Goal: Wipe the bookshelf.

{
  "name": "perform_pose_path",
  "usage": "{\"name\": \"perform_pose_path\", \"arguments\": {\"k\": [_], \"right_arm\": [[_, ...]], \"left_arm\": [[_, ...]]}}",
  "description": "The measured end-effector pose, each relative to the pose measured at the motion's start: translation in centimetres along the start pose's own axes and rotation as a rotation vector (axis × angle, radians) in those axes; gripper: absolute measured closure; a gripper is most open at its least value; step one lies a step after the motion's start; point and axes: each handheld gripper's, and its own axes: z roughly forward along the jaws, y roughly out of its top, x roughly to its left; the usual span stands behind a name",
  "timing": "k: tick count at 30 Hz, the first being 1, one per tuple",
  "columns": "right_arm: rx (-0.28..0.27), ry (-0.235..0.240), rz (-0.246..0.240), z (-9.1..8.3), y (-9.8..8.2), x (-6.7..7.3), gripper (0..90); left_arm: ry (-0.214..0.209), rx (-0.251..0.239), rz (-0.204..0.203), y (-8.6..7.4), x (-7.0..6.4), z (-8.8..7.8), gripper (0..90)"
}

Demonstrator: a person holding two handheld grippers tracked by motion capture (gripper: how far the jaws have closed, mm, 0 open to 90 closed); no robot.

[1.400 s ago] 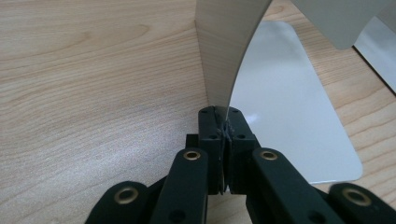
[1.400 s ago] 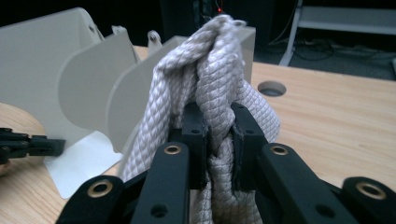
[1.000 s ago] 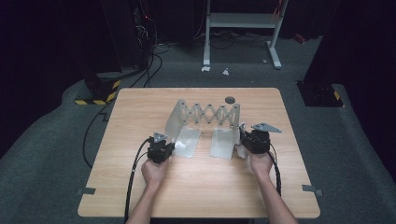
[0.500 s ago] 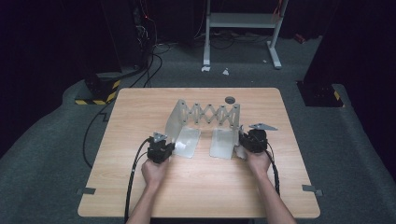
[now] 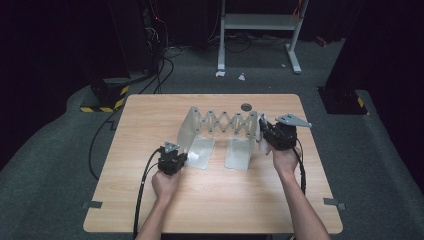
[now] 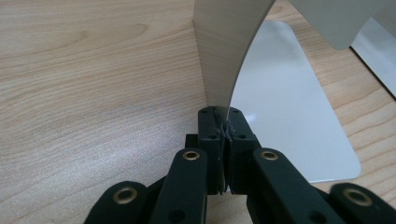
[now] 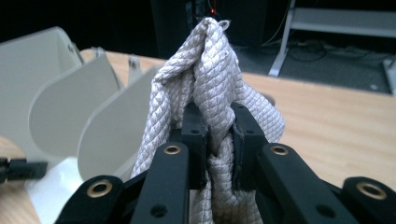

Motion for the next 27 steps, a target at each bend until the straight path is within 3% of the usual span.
{"name": "perform_pose_path", "arguments": {"k": [6,12,17,22,27], "right_arm": [[-0.007,-0.024,-0.011,1.1,1.1,-0.4,78.8],[0.044,-0.032,0.014,3.2,0.6,-1.5,78.8],[0.102,-0.036,0.041,5.0,-0.7,-2.3,78.8],[0.169,-0.036,0.077,6.7,-3.3,-2.7,78.9],[0.208,-0.031,0.102,7.4,-5.4,-2.7,78.9]], "left_arm": [[-0.004,0.000,-0.003,0.0,0.0,0.0,86.8],[-0.005,0.001,-0.002,0.0,0.0,0.0,86.7],[-0.005,0.000,0.000,0.0,0.0,0.0,86.6],[-0.005,0.000,0.001,0.0,0.0,0.0,86.6],[0.000,0.000,0.005,0.0,0.0,0.0,86.5]]}}
